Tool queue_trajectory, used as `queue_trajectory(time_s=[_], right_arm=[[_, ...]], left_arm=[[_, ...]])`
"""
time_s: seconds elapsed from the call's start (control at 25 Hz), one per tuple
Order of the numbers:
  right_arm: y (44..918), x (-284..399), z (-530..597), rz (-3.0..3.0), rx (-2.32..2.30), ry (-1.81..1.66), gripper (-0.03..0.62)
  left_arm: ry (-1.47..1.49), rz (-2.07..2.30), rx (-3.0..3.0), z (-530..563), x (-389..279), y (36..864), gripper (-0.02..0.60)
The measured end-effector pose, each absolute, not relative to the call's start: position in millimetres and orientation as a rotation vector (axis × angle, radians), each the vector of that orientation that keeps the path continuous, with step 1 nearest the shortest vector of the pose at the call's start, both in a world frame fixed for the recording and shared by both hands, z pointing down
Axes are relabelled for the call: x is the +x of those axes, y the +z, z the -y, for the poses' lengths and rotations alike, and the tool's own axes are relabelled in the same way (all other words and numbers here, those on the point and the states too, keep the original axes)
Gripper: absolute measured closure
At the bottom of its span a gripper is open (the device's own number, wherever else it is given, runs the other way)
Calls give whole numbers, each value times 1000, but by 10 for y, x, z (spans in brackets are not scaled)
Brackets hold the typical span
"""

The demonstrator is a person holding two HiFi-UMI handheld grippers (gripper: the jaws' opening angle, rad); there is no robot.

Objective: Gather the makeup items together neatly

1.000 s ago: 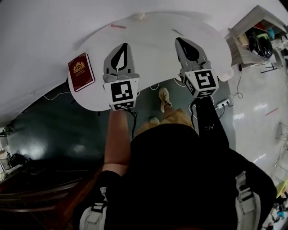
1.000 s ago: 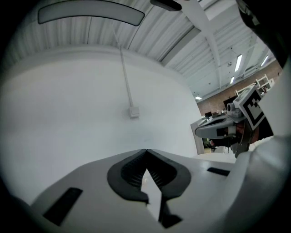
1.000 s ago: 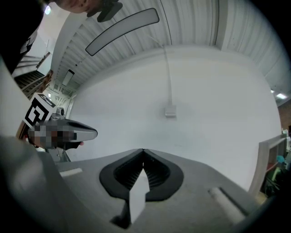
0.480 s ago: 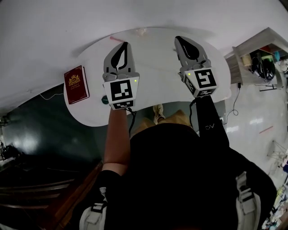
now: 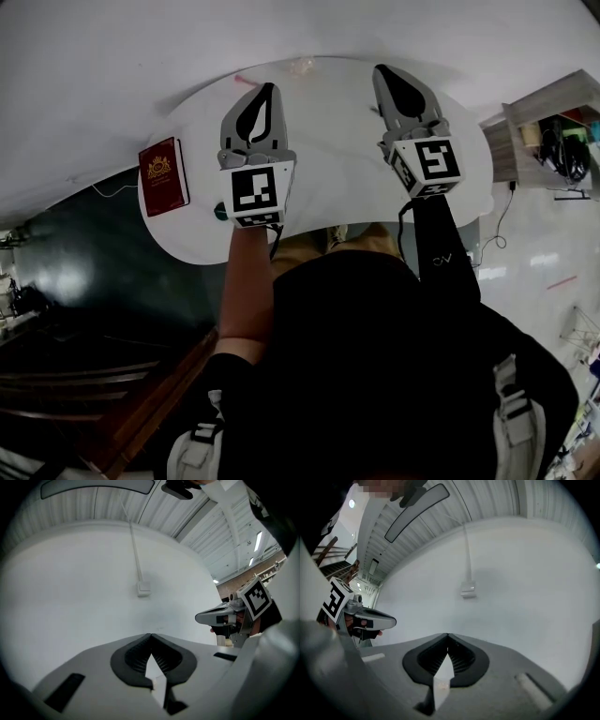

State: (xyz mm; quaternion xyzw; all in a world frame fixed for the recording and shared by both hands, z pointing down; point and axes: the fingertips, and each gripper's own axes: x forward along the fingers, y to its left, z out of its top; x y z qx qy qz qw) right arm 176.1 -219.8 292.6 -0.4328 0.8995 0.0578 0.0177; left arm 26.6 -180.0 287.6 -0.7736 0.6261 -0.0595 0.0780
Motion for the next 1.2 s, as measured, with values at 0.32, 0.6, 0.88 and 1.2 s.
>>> queue_trajectory(time_s=[0.32, 0.6, 0.88, 1.2], right_arm=[[2985, 1708, 2305, -2799, -1346, 161, 589], [3216, 1730, 2448, -2861, -1386, 138, 589], [4358, 1823, 2872, -3266, -1429, 37, 553], [5616, 2020, 2941, -3634, -1384, -251, 528]], left_arm=[[-181, -1872, -2326, 1912, 229, 2868, 572], [-196, -1874, -2339, 2010, 219, 2968, 572], [-225, -1903, -2370, 2081, 123, 3117, 572], [-224, -1952, -2372, 2126, -19, 3161, 572]])
